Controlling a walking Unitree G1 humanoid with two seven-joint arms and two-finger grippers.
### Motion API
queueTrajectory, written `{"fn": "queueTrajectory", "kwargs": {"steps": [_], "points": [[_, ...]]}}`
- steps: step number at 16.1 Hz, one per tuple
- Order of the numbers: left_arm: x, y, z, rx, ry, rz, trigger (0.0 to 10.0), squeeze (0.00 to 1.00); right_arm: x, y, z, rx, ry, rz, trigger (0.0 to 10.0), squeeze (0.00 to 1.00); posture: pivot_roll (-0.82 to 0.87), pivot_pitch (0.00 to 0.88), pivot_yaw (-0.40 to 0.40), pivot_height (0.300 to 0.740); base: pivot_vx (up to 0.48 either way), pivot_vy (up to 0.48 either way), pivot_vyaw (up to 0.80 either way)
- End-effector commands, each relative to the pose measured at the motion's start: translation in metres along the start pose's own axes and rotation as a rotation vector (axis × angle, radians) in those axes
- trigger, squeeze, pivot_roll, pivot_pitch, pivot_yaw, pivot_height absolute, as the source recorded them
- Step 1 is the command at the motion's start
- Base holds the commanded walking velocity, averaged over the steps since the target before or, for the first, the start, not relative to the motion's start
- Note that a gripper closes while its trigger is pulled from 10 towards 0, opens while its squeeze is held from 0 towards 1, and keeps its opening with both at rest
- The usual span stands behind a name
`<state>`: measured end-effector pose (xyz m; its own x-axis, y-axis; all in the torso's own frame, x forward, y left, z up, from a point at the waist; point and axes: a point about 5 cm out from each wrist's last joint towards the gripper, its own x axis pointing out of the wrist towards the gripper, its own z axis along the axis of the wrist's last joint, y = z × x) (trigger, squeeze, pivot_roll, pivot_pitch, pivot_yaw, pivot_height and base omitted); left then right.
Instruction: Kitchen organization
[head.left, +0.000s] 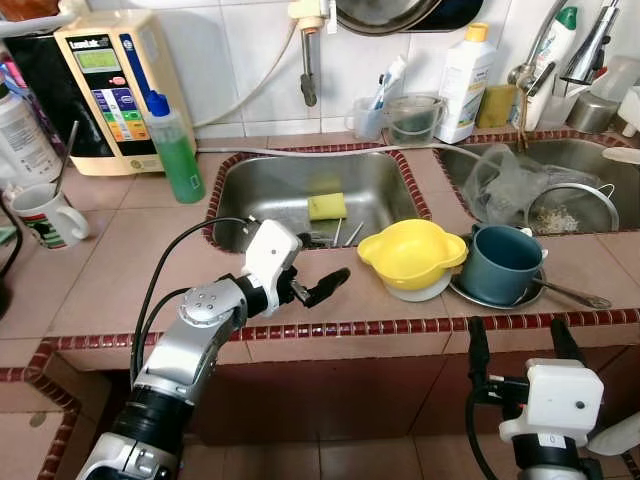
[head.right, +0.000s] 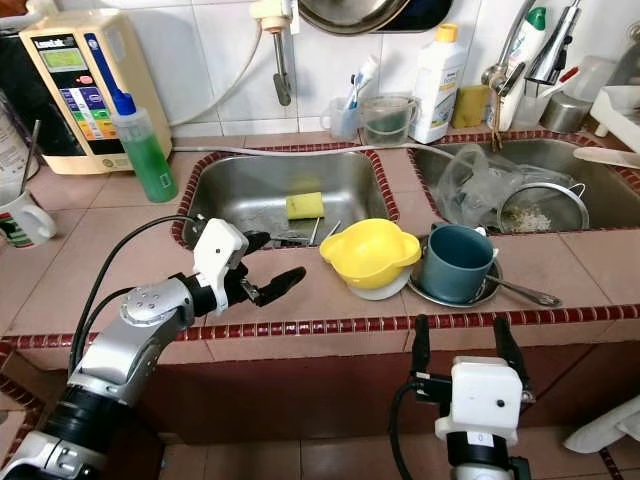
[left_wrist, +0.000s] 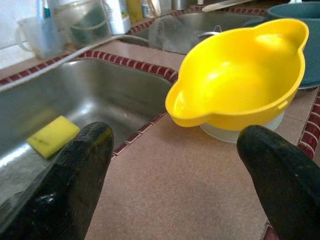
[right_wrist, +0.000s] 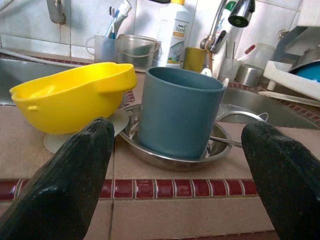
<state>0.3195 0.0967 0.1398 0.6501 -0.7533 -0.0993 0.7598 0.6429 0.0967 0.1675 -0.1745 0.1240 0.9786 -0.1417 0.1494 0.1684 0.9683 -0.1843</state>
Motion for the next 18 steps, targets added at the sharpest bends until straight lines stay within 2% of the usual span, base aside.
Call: {"fn": "queueTrajectory", "kwargs": {"steps": [1,9,13,15,18], "points": [[0.001,0.002,-0.001,0.017,0.016,-0.006,10.0,0.00,0.000,-0.002,-0.001,0.004,-0.004,-0.019,10.0,0.00,-0.27,0.055,0.093,0.740,0.000,0.000,0.00],[0.010,-0.006,-0.003,0.019,0.026,-0.080,10.0,0.00,-0.006,-0.007,-0.004,-0.001,0.002,-0.040,10.0,0.00,-0.30,0.059,0.101,0.740,0.000,0.000,0.00],[0.022,-0.020,0.005,-0.002,0.011,-0.143,10.0,0.00,-0.008,-0.008,-0.006,-0.005,0.006,-0.048,10.0,0.00,-0.31,0.057,0.106,0.740,0.000,0.000,0.00],[0.026,-0.026,0.010,0.076,-0.023,-0.163,10.0,0.00,-0.007,-0.008,-0.005,-0.009,0.002,-0.048,10.0,0.00,-0.31,0.053,0.106,0.740,0.000,0.000,0.00],[0.026,-0.033,0.010,0.112,-0.047,-0.192,10.0,0.00,-0.007,-0.009,-0.005,-0.012,0.002,-0.047,10.0,0.00,-0.32,0.050,0.106,0.740,0.000,0.000,0.00]]}}
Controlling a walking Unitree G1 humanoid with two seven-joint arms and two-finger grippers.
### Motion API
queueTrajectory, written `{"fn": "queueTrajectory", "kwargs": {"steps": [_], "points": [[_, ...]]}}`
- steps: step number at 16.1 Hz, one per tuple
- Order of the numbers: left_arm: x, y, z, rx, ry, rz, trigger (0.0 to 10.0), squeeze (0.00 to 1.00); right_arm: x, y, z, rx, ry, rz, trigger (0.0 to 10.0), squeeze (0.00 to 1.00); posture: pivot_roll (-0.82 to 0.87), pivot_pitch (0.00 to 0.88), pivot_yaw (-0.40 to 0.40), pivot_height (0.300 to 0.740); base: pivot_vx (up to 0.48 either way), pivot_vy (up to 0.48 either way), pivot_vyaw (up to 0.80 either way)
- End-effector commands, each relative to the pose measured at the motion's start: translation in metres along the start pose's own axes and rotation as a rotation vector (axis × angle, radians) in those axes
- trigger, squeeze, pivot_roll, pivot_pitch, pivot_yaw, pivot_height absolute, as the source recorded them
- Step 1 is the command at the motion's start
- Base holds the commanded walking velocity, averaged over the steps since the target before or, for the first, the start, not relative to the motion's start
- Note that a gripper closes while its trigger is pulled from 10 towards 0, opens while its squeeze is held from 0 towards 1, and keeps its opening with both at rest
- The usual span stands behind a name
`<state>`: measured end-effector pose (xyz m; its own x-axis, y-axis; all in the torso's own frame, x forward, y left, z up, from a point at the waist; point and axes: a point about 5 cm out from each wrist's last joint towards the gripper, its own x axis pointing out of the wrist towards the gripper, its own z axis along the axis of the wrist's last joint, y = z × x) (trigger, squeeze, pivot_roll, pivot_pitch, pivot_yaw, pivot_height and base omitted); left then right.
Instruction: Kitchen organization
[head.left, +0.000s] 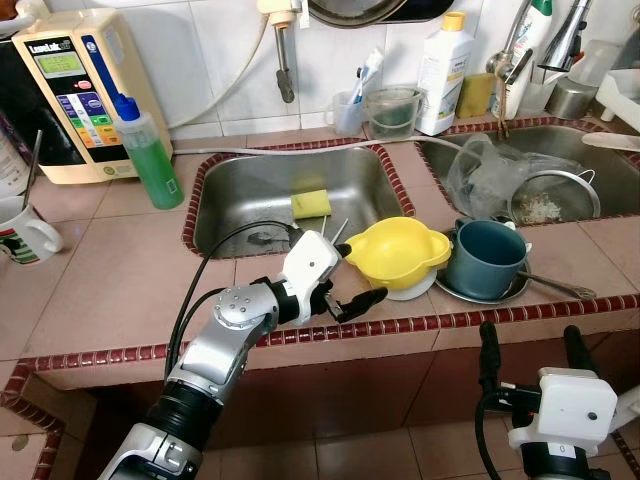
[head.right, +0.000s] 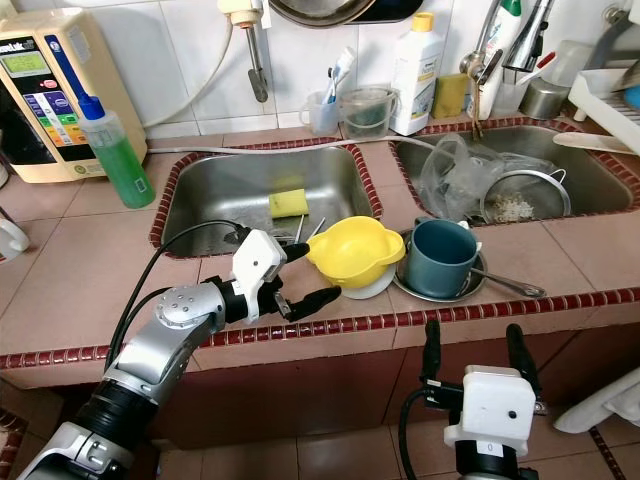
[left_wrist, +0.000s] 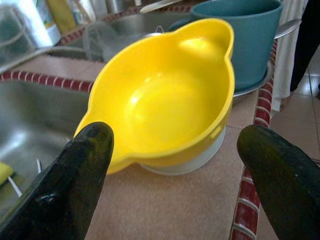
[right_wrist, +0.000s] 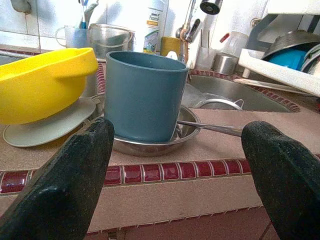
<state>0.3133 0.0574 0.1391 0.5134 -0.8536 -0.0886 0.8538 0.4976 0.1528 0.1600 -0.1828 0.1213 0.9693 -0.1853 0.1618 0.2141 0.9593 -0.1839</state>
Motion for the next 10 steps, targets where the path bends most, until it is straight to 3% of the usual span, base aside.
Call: {"fn": "queueTrajectory", "kwargs": {"steps": [1,10], "points": [[0.001,-0.006,0.007,0.047,-0.027,-0.033,10.0,0.00,-0.001,0.000,-0.003,-0.006,0.006,0.000,10.0,0.00,-0.32,0.048,0.107,0.740,0.000,0.000,0.00],[0.014,-0.024,0.011,0.091,-0.055,-0.073,10.0,0.00,0.000,-0.001,-0.003,-0.007,0.006,0.002,10.0,0.00,-0.32,0.058,0.105,0.740,0.000,0.000,0.00]]}}
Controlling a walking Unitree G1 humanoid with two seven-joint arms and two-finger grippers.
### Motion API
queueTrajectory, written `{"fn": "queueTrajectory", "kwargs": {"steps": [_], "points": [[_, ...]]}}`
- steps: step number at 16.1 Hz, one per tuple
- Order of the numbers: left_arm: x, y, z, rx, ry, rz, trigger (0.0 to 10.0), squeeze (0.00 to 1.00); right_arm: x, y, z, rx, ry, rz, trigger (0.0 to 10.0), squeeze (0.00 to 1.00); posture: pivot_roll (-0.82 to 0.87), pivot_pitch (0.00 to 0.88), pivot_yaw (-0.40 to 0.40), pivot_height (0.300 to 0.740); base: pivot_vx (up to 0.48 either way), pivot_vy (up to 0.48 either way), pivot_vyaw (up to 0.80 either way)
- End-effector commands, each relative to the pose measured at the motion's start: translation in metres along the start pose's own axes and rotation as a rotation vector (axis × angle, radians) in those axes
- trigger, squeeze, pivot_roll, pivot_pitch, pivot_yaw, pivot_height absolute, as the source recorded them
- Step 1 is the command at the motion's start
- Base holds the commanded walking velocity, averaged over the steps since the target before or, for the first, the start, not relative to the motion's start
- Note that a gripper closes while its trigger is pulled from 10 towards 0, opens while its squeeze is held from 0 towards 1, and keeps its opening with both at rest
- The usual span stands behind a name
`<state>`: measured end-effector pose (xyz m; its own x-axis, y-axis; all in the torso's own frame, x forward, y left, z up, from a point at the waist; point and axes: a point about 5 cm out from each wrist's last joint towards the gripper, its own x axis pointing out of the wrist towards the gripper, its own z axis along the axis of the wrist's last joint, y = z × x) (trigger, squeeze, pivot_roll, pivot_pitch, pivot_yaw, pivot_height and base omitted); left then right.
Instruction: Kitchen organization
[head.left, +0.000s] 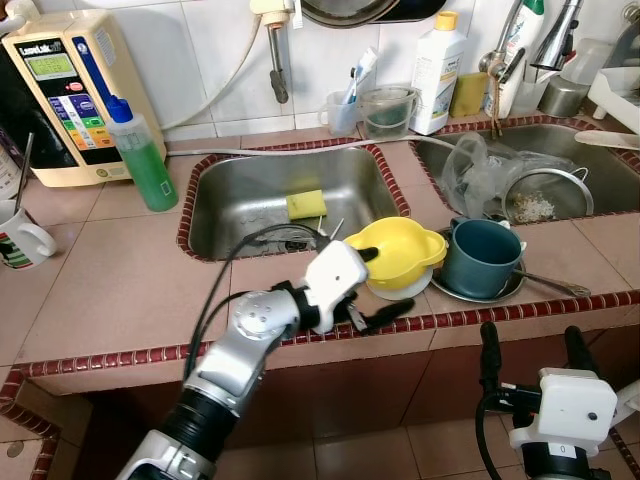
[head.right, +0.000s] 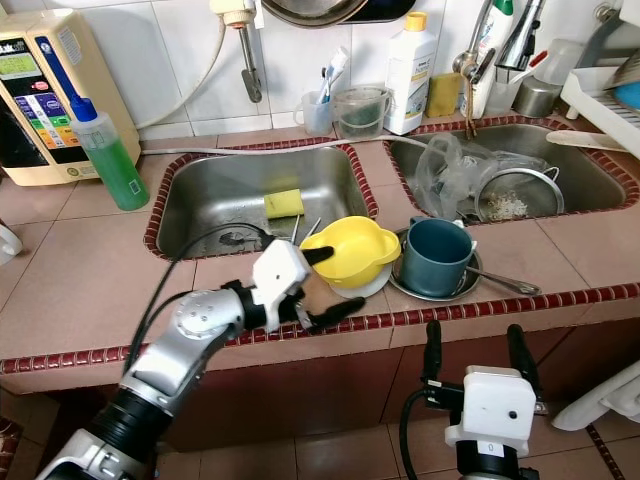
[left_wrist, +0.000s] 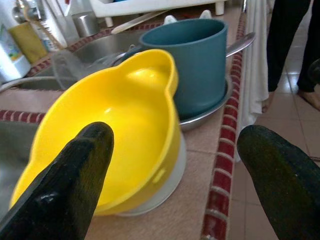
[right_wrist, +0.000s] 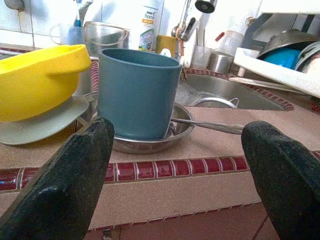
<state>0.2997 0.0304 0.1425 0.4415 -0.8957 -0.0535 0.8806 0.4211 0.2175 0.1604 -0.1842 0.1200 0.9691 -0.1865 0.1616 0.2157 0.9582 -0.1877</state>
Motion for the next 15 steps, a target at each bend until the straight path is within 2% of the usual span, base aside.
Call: {"fn": "queueTrajectory", "kwargs": {"steps": [1,6,13,14,15], "points": [[-0.001,0.000,0.002,0.014,0.000,0.004,10.0,0.00,-0.001,0.000,-0.001,-0.004,0.006,0.002,10.0,0.00,-0.32,0.059,0.106,0.740,0.000,0.000,0.00],[0.012,0.000,-0.001,-0.053,0.074,0.051,10.0,0.00,-0.003,-0.001,-0.001,-0.006,0.013,-0.012,10.0,0.00,-0.33,0.072,0.115,0.740,0.000,0.000,0.00],[0.023,-0.006,0.012,0.066,0.026,0.025,10.0,0.00,0.000,0.001,-0.003,0.001,0.020,-0.008,10.0,0.00,-0.31,0.076,0.105,0.740,0.000,0.000,0.00],[0.026,-0.007,0.013,0.102,0.020,0.022,9.0,0.00,0.001,0.002,-0.003,0.003,0.019,-0.003,10.0,0.00,-0.30,0.077,0.104,0.740,0.000,0.000,0.00],[0.027,-0.008,0.013,0.108,0.021,0.023,9.0,0.00,0.001,0.003,-0.003,0.004,0.019,-0.002,10.0,0.00,-0.30,0.077,0.104,0.740,0.000,0.000,0.00]]}}
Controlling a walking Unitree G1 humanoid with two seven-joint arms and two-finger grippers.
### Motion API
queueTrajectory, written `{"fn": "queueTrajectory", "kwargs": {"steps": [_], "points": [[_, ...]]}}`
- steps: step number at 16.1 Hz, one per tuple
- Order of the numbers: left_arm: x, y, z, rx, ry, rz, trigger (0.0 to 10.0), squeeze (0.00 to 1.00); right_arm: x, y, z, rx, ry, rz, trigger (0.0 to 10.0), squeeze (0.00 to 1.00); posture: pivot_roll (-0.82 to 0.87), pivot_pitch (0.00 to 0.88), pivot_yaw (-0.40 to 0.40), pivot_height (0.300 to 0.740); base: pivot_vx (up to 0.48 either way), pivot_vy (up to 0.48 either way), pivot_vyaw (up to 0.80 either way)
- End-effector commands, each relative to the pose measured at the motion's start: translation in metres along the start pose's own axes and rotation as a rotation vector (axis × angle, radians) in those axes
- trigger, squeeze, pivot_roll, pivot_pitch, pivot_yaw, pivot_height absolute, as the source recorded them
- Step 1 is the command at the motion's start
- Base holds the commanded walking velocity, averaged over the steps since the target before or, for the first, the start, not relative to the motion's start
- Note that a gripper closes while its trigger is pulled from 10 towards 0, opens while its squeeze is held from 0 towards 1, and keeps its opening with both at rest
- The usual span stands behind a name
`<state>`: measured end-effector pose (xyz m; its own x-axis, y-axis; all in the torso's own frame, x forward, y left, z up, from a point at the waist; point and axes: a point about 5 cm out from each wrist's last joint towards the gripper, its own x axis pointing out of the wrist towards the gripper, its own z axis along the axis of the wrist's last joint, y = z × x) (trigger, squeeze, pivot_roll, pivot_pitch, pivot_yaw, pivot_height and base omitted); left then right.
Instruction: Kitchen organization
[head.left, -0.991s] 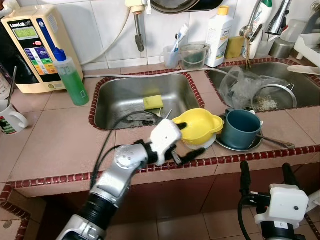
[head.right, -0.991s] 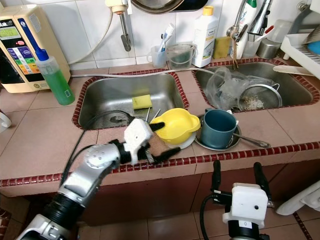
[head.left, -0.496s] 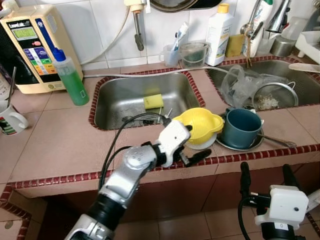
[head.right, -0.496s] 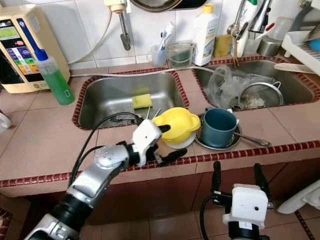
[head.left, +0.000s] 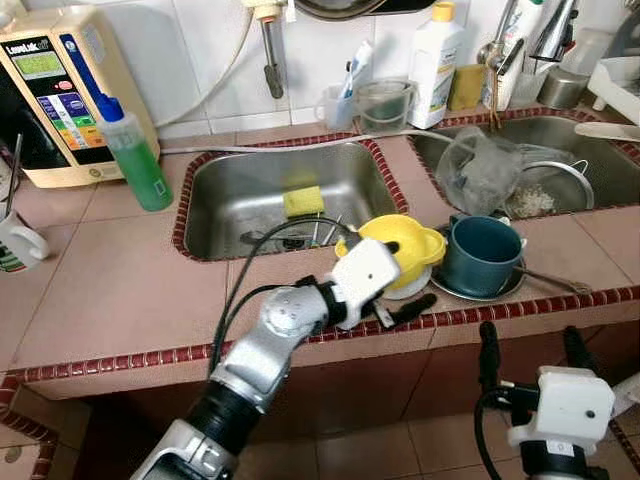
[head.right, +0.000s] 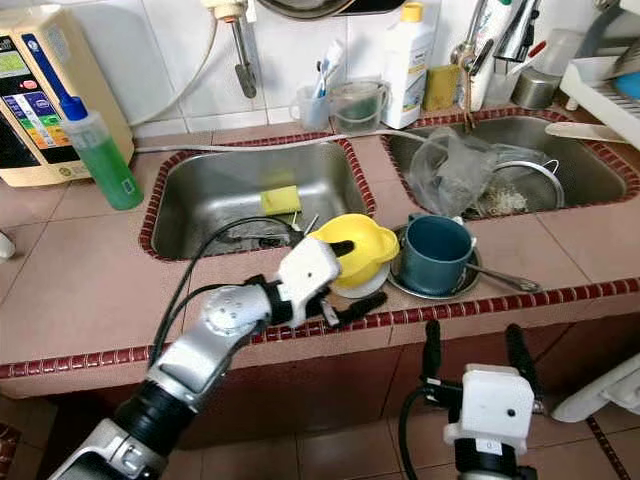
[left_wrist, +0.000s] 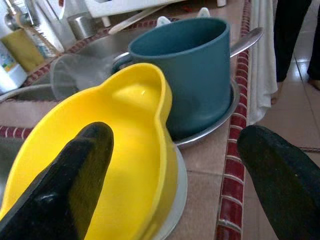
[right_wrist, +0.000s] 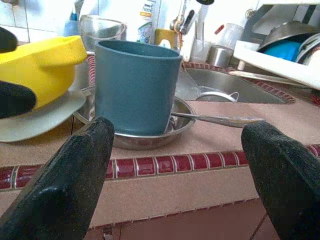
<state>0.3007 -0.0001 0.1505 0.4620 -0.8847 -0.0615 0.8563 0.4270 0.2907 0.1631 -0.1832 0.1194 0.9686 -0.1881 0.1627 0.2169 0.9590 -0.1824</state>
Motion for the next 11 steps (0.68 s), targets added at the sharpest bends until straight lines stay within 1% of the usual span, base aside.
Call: {"fn": "queueTrajectory", "kwargs": {"steps": [1,2,3,4,5,6,7,9,11], "points": [[0.004,0.000,0.003,0.033,0.008,-0.016,4.9,0.00,0.000,0.002,-0.003,0.001,0.019,-0.001,10.0,0.00,-0.30,0.075,0.107,0.740,0.000,0.000,0.00],[0.007,-0.002,0.003,0.038,0.019,-0.019,5.4,0.00,0.000,0.002,-0.003,0.003,0.018,-0.001,10.0,0.00,-0.30,0.075,0.109,0.740,0.000,0.000,0.00],[0.008,-0.002,0.001,0.046,0.045,-0.014,4.8,0.00,0.000,0.002,-0.003,0.004,0.018,-0.002,10.0,0.00,-0.31,0.075,0.111,0.740,0.000,0.000,0.00],[0.009,-0.003,-0.001,0.049,0.067,-0.016,4.0,0.00,0.000,0.002,-0.003,0.005,0.018,-0.004,10.0,0.00,-0.31,0.075,0.114,0.740,0.000,0.000,0.00],[0.010,-0.002,-0.004,0.053,0.091,-0.013,4.2,0.00,-0.001,0.003,-0.003,0.005,0.019,-0.006,10.0,0.00,-0.31,0.076,0.120,0.740,0.000,0.000,0.00],[0.012,-0.002,-0.007,0.047,0.122,-0.006,0.4,0.00,-0.002,0.003,-0.003,0.005,0.021,-0.009,10.0,0.00,-0.32,0.074,0.122,0.740,0.000,0.000,0.00],[0.013,-0.001,-0.007,0.042,0.127,-0.005,0.0,0.00,-0.002,0.002,-0.003,0.005,0.022,-0.011,10.0,0.00,-0.32,0.075,0.123,0.740,0.000,0.000,0.00],[0.014,0.000,-0.008,0.052,0.160,0.000,0.0,0.00,-0.003,0.003,-0.003,0.005,0.024,-0.017,10.0,0.00,-0.32,0.073,0.130,0.740,0.000,0.000,0.00],[0.015,0.001,-0.007,0.052,0.162,0.012,0.0,0.00,-0.004,0.003,-0.004,0.006,0.026,-0.018,10.0,0.00,-0.32,0.069,0.133,0.740,0.000,0.000,0.00]]}}
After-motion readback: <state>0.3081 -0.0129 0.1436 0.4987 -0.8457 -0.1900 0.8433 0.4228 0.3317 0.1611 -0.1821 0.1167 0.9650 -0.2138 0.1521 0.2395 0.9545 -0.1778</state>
